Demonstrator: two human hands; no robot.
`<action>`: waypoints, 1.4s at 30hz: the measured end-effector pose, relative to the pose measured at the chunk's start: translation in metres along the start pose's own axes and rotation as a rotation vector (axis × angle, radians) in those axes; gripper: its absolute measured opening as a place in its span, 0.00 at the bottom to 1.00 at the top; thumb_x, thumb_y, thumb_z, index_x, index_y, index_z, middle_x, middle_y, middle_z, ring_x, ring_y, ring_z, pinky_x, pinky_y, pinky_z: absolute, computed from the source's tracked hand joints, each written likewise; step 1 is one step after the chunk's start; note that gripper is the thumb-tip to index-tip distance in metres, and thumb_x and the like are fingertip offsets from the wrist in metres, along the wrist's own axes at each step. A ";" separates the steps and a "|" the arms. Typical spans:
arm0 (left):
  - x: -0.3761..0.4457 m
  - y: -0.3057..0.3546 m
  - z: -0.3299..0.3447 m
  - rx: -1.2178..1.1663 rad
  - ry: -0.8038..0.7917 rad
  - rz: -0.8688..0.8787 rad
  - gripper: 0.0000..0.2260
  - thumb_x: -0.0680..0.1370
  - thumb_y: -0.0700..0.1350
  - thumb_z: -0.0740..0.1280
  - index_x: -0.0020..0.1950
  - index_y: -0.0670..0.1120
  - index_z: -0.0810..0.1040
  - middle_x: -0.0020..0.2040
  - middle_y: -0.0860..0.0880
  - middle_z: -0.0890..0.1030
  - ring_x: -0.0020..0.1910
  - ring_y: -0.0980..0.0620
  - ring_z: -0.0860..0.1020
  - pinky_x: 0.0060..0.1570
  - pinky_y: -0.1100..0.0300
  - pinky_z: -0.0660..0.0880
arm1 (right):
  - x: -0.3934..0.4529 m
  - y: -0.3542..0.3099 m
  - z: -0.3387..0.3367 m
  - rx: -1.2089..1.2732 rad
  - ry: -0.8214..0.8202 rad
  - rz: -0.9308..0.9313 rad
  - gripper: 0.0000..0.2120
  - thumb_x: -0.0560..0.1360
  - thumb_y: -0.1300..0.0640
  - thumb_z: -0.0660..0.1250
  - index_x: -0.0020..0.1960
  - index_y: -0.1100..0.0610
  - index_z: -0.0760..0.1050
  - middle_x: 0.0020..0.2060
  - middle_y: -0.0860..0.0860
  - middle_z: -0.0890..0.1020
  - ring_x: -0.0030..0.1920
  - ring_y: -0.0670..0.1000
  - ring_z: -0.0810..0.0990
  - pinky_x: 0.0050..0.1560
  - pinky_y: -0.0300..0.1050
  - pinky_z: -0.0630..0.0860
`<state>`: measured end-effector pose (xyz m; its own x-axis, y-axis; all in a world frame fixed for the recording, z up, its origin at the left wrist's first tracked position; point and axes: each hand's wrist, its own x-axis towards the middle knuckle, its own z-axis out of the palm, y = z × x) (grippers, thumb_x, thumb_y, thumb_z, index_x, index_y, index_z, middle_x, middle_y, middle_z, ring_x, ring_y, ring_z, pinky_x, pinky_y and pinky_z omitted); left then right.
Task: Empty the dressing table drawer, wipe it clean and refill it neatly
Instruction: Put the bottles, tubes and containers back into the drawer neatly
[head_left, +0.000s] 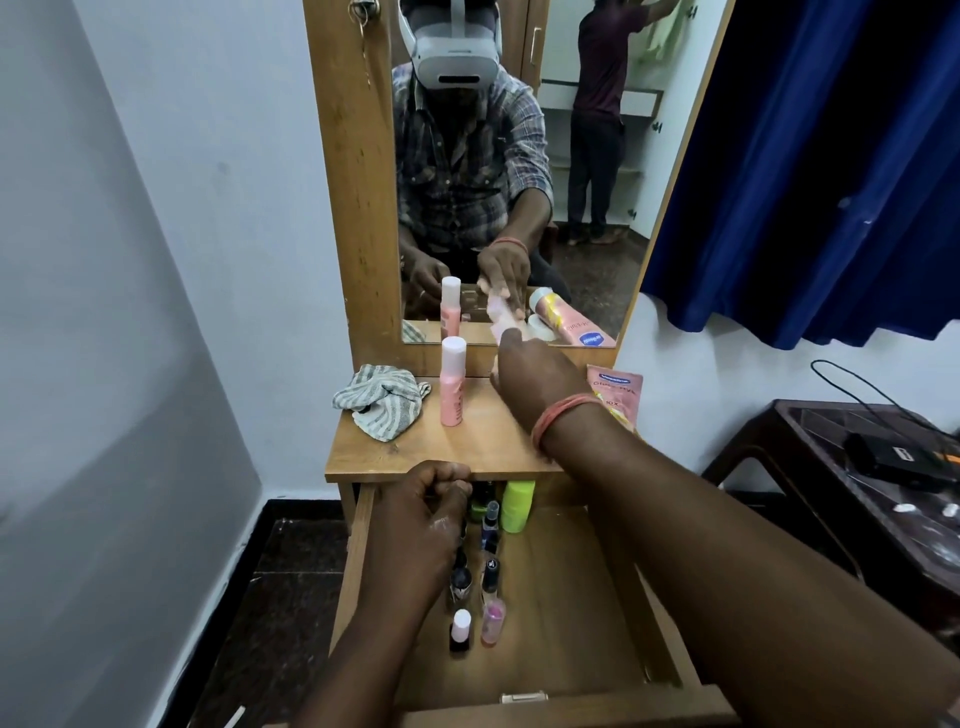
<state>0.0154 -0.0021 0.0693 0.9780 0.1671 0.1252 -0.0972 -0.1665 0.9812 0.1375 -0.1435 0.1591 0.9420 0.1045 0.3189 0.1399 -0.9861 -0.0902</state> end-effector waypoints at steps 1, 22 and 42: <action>0.000 0.000 0.000 0.006 0.001 0.005 0.08 0.80 0.39 0.70 0.50 0.52 0.85 0.44 0.55 0.87 0.46 0.60 0.85 0.50 0.61 0.80 | 0.004 0.003 0.000 -0.012 0.009 0.003 0.17 0.79 0.63 0.62 0.68 0.60 0.67 0.47 0.58 0.82 0.45 0.57 0.82 0.40 0.48 0.78; -0.034 0.032 0.018 -0.389 -0.314 -0.256 0.21 0.78 0.57 0.67 0.58 0.41 0.83 0.47 0.37 0.87 0.47 0.40 0.87 0.44 0.53 0.85 | -0.213 0.059 -0.039 0.559 0.176 0.021 0.14 0.74 0.65 0.67 0.53 0.48 0.76 0.48 0.41 0.80 0.51 0.44 0.77 0.51 0.45 0.77; -0.050 0.002 0.039 0.507 -0.386 0.016 0.16 0.78 0.45 0.75 0.66 0.48 0.83 0.50 0.53 0.85 0.48 0.58 0.83 0.51 0.60 0.81 | -0.213 0.069 0.020 0.176 -0.309 0.082 0.08 0.76 0.58 0.64 0.49 0.48 0.67 0.46 0.49 0.80 0.46 0.52 0.78 0.47 0.47 0.76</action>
<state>-0.0264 -0.0482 0.0591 0.9824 -0.1860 -0.0152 -0.1056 -0.6210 0.7767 -0.0473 -0.2311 0.0664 0.9962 0.0871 0.0064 0.0855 -0.9582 -0.2729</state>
